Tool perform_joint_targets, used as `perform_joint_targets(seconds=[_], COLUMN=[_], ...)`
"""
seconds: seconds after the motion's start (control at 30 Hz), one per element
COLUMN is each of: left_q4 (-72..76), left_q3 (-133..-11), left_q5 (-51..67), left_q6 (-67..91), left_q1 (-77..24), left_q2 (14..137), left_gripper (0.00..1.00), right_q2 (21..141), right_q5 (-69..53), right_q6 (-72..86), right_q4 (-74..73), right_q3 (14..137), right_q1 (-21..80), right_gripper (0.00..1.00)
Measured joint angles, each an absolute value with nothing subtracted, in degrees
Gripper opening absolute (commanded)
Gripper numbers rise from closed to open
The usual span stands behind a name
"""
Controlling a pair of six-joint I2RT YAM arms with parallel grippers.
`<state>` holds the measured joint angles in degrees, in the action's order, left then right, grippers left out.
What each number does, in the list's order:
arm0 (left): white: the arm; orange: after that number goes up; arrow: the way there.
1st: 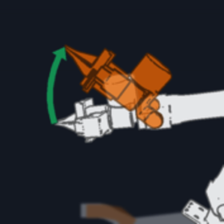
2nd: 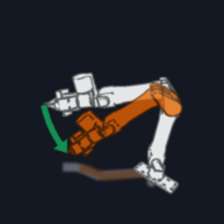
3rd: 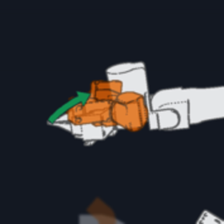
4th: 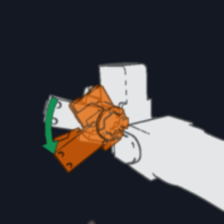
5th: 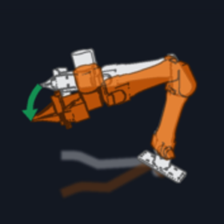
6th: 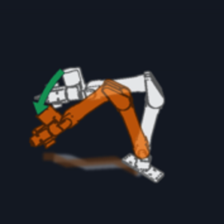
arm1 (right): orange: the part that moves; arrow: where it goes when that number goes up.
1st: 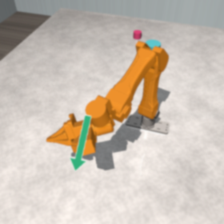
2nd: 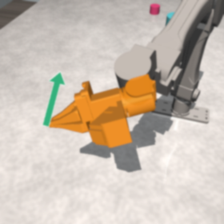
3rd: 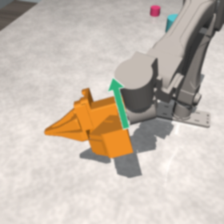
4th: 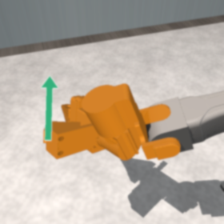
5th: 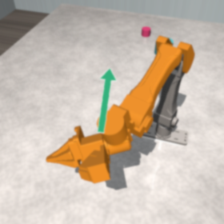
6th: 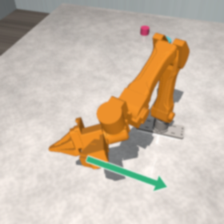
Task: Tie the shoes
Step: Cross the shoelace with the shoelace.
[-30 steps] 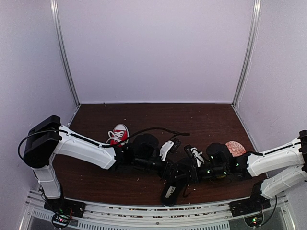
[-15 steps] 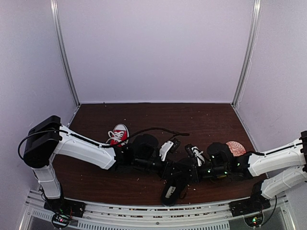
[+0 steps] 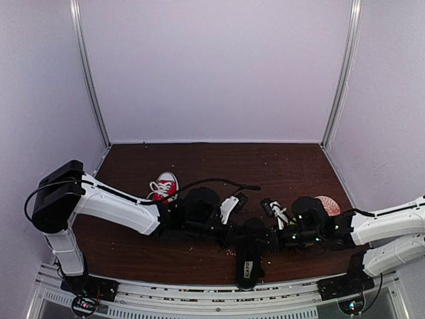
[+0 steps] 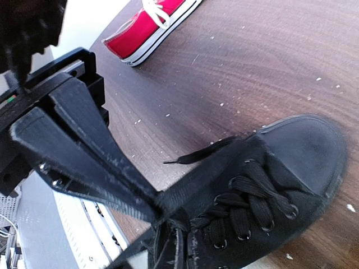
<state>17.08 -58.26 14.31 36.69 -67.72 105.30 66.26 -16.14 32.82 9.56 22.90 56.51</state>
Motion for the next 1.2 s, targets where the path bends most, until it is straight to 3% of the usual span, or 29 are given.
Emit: perform_joint_targets(seconds=[0.17, 0.43, 0.73, 0.8, 0.9, 0.97, 1.0, 1.13, 1.2], left_q4=[16.9, 18.2, 20.2, 20.3, 20.6, 20.8, 20.9, 21.0, 21.0], left_q3=[-57.5, -56.2, -56.2, -56.2, -56.2, -56.2, -56.2, -56.2, -56.2], left_q5=[12.3, 11.2, 11.5, 11.5, 11.5, 11.4, 11.4, 11.4, 11.3], left_q6=[36.6, 36.8, 37.2, 37.3, 37.5, 37.6, 37.8, 38.1, 38.2], left_q1=[-67.7, -67.7, -67.7, -67.7, -67.7, -67.7, -67.7, -67.7, -67.7], left_q2=[104.2, 103.7, 103.7, 103.7, 103.7, 103.7, 103.7, 103.7, 103.7], left_gripper=[0.00, 0.00, 0.00, 0.00, 0.00, 0.00, 0.00, 0.00, 0.00], right_q2=[61.6, 55.1, 58.3, 60.4, 63.0, 63.7, 63.8, 63.0, 62.3], right_q5=[-13.5, -12.0, -18.9, -21.0, -23.3, -24.4, -24.9, -26.1, -26.6], right_q6=[32.7, 31.6, 29.6, 29.3, 28.9, 28.9, 29.1, 30.2, 30.3], right_q4=[7.2, 5.4, 6.5, 6.8, 7.8, 8.7, 9.0, 10.3, 10.9], right_q3=[21.8, 18.4, 17.8, 18.1, 18.3, 18.3, 18.3, 18.3, 18.3], right_q1=[56.1, 54.4, 52.9, 52.9, 52.9, 52.9, 52.9, 52.9, 52.9], right_gripper=[0.28, 0.51, 0.44, 0.39, 0.18, 0.10, 0.11, 0.32, 0.36])
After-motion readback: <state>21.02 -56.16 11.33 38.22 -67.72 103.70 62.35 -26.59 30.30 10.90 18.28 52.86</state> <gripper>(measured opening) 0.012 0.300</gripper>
